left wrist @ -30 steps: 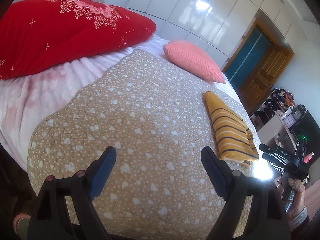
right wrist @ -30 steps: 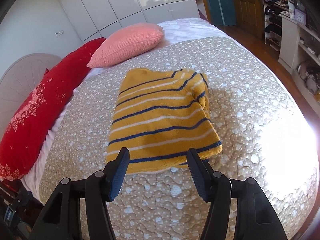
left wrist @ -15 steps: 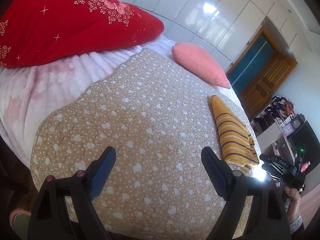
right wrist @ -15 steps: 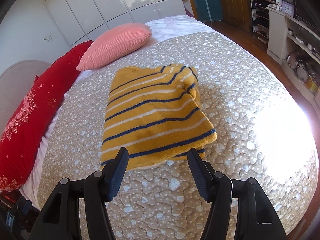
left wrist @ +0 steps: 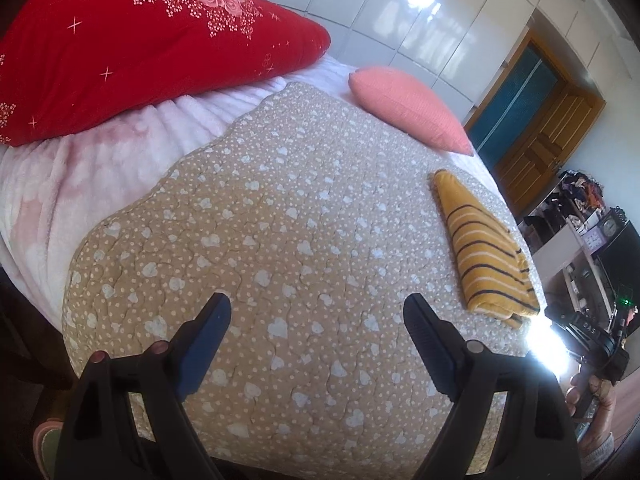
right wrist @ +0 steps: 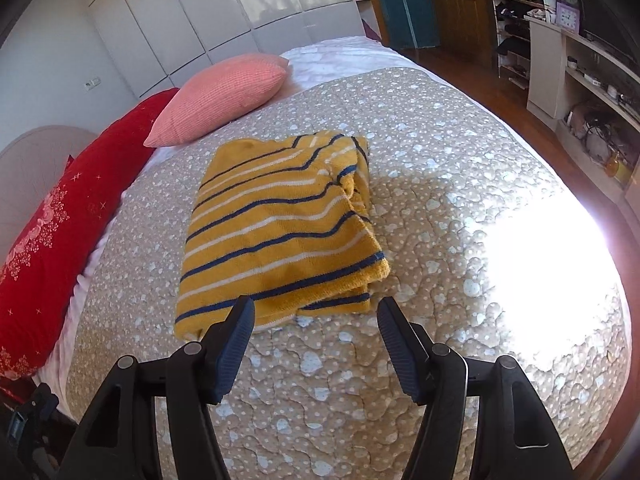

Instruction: Fold small clothes

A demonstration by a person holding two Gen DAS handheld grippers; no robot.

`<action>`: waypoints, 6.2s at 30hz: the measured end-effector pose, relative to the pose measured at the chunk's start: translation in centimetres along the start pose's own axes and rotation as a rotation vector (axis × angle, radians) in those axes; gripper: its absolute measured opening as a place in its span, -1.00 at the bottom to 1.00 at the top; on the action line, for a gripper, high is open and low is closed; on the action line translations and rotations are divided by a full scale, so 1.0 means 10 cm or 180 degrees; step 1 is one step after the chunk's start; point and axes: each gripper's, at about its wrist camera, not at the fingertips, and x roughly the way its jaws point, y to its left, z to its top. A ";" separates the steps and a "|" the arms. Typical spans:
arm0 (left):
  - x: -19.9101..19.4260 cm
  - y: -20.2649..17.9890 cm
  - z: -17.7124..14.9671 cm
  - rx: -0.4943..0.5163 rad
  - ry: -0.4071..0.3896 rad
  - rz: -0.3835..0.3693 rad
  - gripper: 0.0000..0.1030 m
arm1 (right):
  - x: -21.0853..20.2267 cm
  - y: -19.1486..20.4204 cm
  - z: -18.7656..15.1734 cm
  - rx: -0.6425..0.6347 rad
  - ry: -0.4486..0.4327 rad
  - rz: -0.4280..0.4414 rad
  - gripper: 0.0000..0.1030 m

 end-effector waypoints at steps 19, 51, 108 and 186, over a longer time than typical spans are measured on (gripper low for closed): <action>1.81 -1.86 0.52 0.0742 0.0882 -0.1045 0.78 | 1.13 -0.67 1.04 0.0296 0.0003 0.0804 0.67; 1.34 -1.59 0.55 0.0692 0.0587 -0.0525 0.61 | 0.72 0.57 0.89 -0.0520 -0.0232 0.1216 0.31; 0.39 -1.64 -0.85 0.1514 0.0201 0.0536 1.00 | 0.23 0.39 -1.03 -0.0772 0.0083 -0.0138 0.69; 0.81 -1.48 -0.99 0.1244 0.0858 0.0283 1.00 | 0.26 0.70 -1.27 -0.0782 -0.0013 -0.0095 0.80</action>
